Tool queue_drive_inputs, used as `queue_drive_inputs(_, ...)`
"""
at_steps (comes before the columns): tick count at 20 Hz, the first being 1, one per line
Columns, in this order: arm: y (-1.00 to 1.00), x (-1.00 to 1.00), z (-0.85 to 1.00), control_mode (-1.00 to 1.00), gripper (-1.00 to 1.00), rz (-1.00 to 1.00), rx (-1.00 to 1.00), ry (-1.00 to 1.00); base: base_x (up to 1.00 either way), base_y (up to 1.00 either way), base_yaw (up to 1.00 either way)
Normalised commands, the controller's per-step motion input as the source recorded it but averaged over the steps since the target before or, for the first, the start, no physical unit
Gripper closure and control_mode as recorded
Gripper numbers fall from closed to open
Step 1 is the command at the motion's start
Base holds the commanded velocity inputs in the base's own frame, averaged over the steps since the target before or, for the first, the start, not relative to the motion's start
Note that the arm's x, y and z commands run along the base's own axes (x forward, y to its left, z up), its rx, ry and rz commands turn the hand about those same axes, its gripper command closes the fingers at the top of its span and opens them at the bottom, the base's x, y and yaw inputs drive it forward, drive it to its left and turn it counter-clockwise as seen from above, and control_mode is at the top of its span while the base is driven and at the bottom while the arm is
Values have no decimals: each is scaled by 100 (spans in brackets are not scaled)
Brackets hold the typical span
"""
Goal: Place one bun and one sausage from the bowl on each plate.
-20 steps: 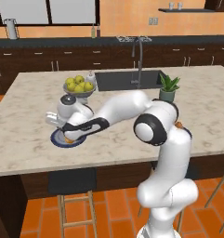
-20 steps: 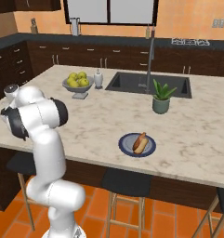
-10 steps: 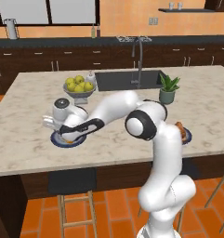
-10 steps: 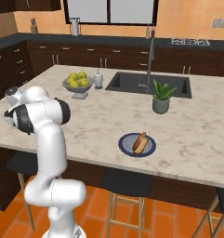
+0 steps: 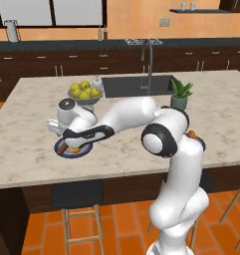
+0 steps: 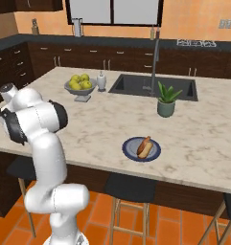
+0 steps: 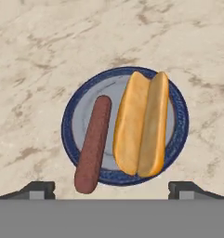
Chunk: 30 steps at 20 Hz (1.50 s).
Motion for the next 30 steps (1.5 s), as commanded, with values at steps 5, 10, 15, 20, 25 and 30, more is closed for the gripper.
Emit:
queue_drive_inputs(5,-100,-100,89,-100,-100,0,12,-9,0,0,0)
queue_drive_inputs(10,-100,-92,69,-100,-100,0,8,-3,0,0,0)
queue_drive_inputs(15,-87,-86,70,-100,-100,-1,-2,13,0,0,0)
queue_drive_inputs(20,-39,-59,4,100,-100,-6,-7,-10,-40,-40,-6)
queue_drive_inputs(25,0,0,0,100,-100,0,0,0,-93,-100,-20)
queue_drive_inputs(30,0,0,0,100,-100,0,0,0,-24,-100,-26)
